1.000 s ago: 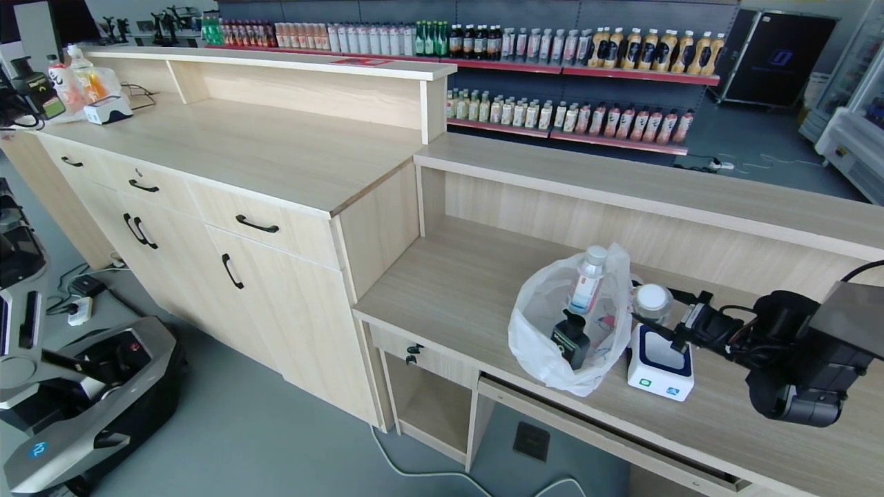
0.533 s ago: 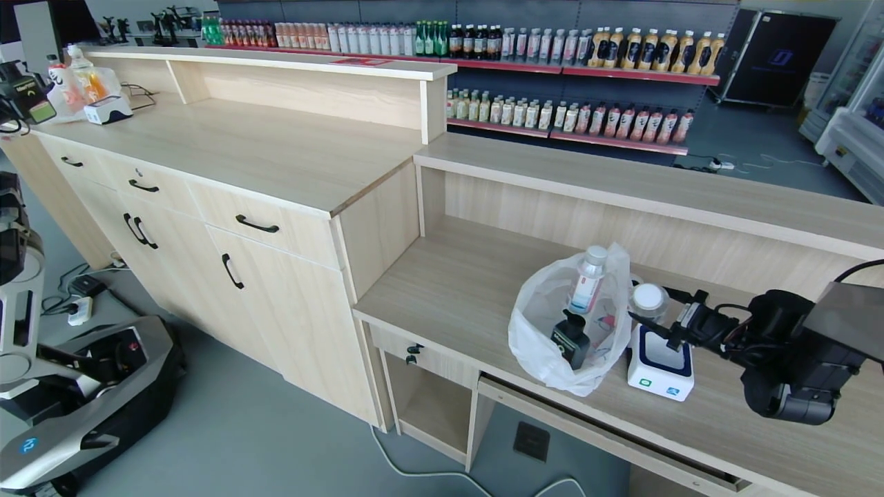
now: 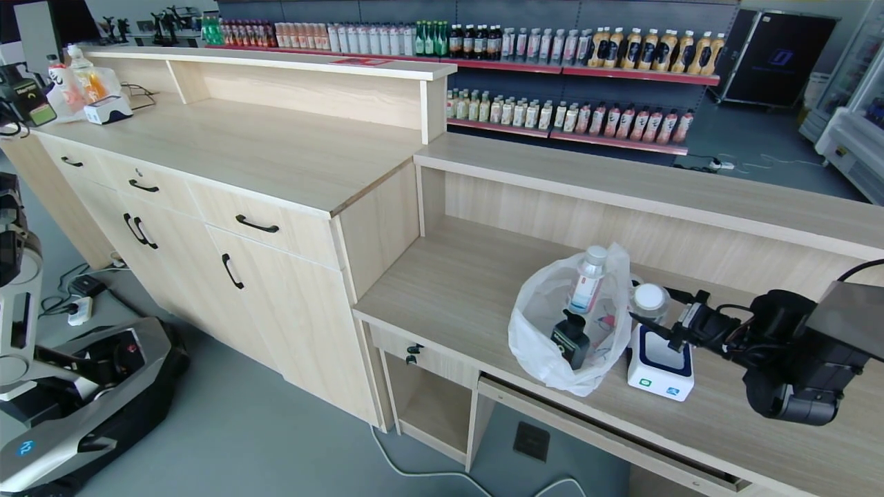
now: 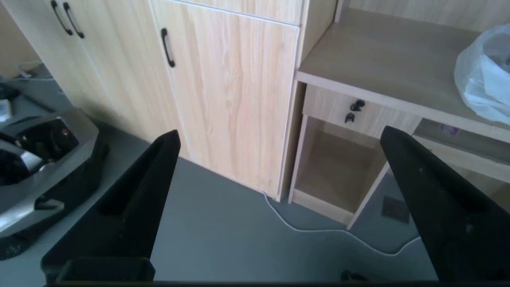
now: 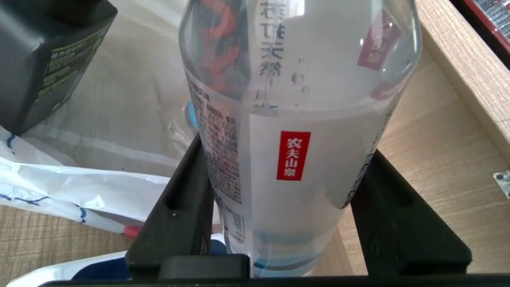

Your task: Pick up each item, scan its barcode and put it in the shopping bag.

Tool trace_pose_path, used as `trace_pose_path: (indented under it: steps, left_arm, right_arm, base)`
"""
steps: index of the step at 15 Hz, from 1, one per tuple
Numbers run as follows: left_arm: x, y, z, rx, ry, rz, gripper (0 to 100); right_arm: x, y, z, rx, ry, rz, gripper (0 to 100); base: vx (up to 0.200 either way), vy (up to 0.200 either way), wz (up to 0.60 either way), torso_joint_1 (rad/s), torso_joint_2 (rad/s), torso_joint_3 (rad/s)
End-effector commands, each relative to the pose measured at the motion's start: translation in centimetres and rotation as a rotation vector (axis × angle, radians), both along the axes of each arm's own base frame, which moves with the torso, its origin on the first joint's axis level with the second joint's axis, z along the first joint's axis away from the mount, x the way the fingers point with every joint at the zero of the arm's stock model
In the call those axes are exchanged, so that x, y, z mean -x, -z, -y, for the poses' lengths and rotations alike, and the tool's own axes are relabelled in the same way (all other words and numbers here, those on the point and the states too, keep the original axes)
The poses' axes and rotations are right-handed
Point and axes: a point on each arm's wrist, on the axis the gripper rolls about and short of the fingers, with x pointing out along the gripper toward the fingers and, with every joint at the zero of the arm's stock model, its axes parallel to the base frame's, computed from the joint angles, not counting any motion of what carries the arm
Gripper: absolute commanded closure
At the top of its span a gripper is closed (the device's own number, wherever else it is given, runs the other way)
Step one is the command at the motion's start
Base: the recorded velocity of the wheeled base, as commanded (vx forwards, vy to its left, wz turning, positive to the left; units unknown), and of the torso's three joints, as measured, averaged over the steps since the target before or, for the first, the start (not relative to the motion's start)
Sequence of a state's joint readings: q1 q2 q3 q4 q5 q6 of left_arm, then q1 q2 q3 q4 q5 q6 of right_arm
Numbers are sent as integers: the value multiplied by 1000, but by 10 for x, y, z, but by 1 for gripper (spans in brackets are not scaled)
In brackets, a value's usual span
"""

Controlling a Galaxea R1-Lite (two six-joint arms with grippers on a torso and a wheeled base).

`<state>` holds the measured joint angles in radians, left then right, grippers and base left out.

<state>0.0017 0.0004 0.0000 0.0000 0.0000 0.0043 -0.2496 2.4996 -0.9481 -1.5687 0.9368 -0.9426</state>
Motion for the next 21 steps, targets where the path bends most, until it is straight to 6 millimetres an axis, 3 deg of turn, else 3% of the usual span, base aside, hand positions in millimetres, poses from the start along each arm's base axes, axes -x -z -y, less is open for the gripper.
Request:
trace_pose_path:
  steps: [1, 4, 7, 9, 11, 12, 16, 21]
  left_arm:
    - [0, 0, 0, 0, 0, 0, 0]
    - [0, 0, 0, 0, 0, 0, 0]
    - [0, 0, 0, 0, 0, 0, 0]
    - [0, 0, 0, 0, 0, 0, 0]
    - [0, 0, 0, 0, 0, 0, 0]
    - [0, 0, 0, 0, 0, 0, 0]
    - [0, 0, 0, 0, 0, 0, 0]
    - [0, 0, 0, 0, 0, 0, 0]
  right_arm:
    - [0, -3, 0, 3, 0, 9, 100]
    - [0, -33, 1, -61, 24, 19, 100]
    - [38, -117, -5, -400, 288, -52, 100]
    - [61, -145, -8, -566, 444, -148, 100]
    - [81, -154, -11, -629, 536, -226, 100]
    - [100, -149, -14, -636, 634, -283, 100]
    - [106, -147, -21, -637, 825, -262, 100]
    - [106, -140, -22, -565, 854, -264, 100]
  base:
    - [0, 0, 0, 0, 0, 0]
    - [0, 0, 0, 0, 0, 0]
    - [0, 0, 0, 0, 0, 0]
    - [0, 0, 0, 0, 0, 0]
    - [0, 0, 0, 0, 0, 0]
    - [0, 0, 0, 0, 0, 0]
    - [0, 0, 0, 0, 0, 0]
    - [0, 0, 120, 0, 0, 1]
